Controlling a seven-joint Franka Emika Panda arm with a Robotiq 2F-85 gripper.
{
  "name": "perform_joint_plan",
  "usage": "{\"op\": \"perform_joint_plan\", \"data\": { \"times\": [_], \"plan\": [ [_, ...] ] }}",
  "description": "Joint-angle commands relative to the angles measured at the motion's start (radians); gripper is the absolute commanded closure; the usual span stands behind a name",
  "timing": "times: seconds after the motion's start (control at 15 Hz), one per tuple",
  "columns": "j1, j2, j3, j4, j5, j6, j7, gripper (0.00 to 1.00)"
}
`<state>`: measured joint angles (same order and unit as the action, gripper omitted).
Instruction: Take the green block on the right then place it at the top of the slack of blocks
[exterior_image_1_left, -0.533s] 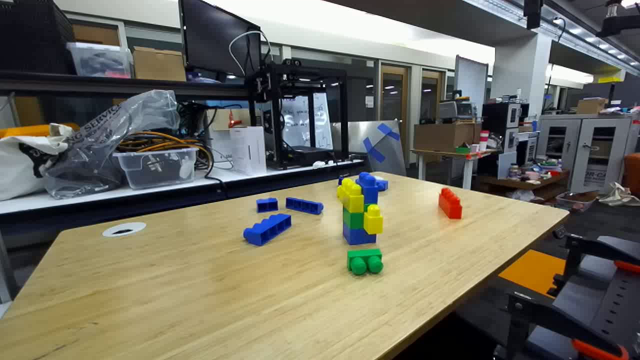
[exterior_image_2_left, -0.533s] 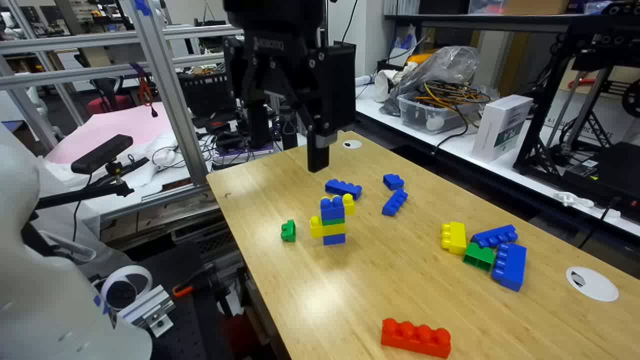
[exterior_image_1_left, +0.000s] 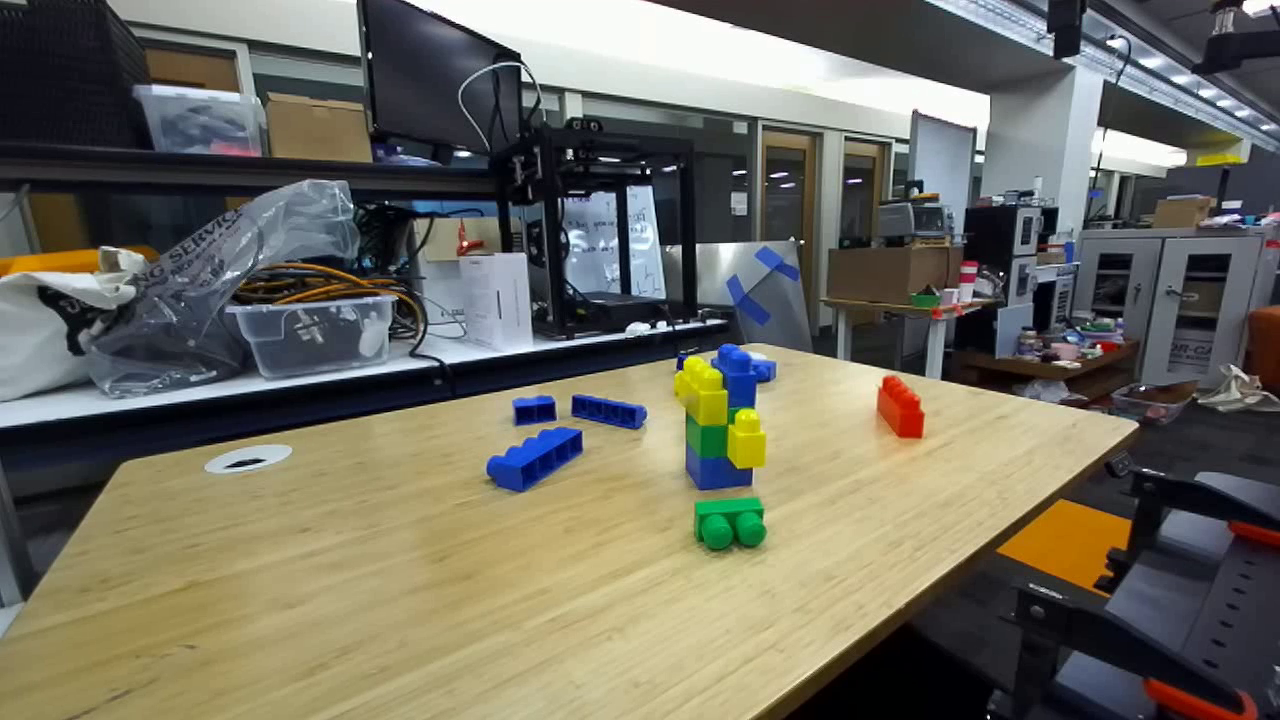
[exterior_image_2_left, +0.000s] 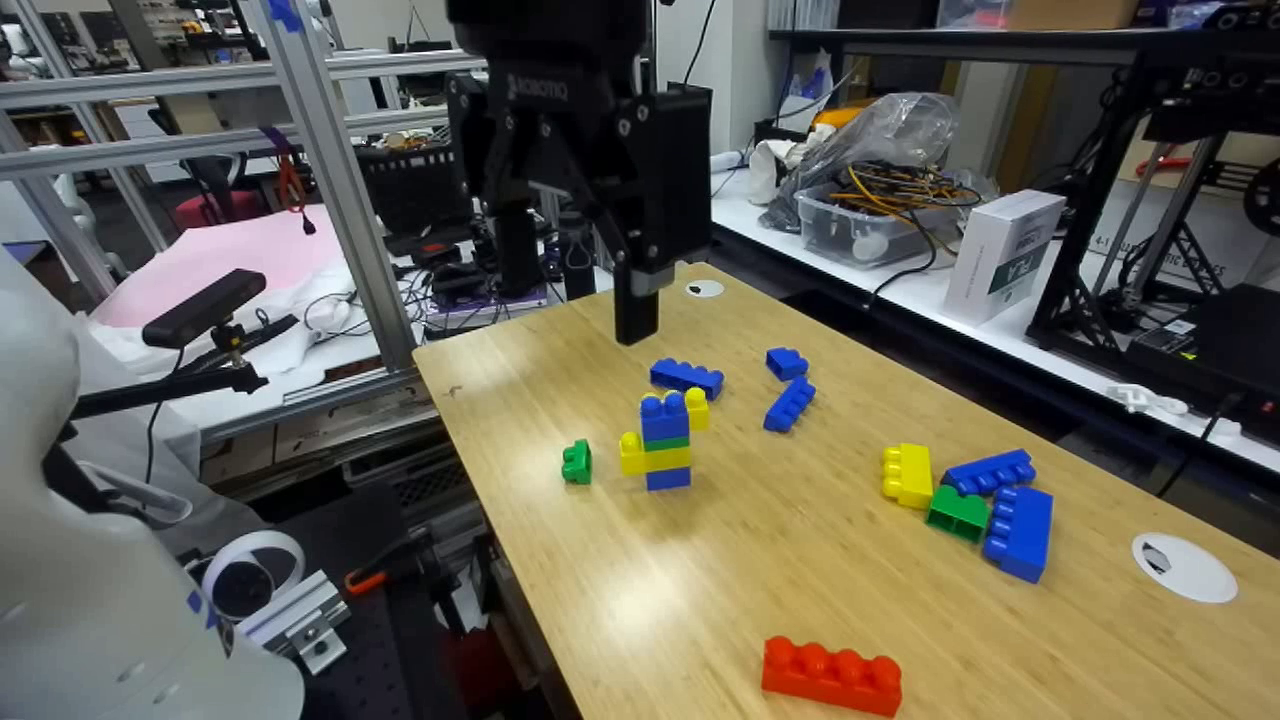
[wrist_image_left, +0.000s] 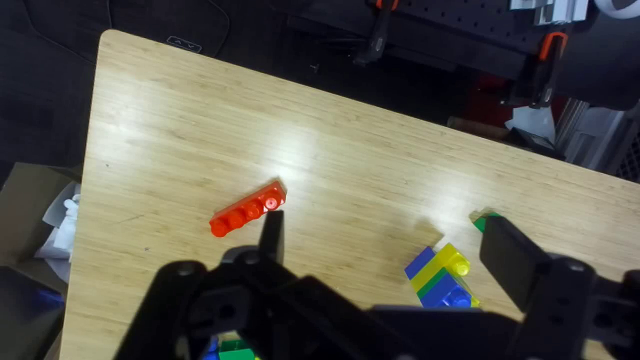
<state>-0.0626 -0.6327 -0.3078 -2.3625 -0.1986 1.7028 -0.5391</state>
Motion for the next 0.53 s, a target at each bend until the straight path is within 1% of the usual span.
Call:
{"op": "perform_joint_plan", "data": {
  "times": [0.0, 0.2, 0.47],
  "plan": [
    [-0.004, 0.008, 0.007, 0.001, 0.007, 0.004, 0.003, 0.00],
    [0.012, 0.041, 0.032, -0.017, 0.056, 0.056, 0.076, 0.00],
    [0.048, 0.116, 0.093, -0.031, 0.132, 0.127, 0.176, 0.00]
  ]
}}
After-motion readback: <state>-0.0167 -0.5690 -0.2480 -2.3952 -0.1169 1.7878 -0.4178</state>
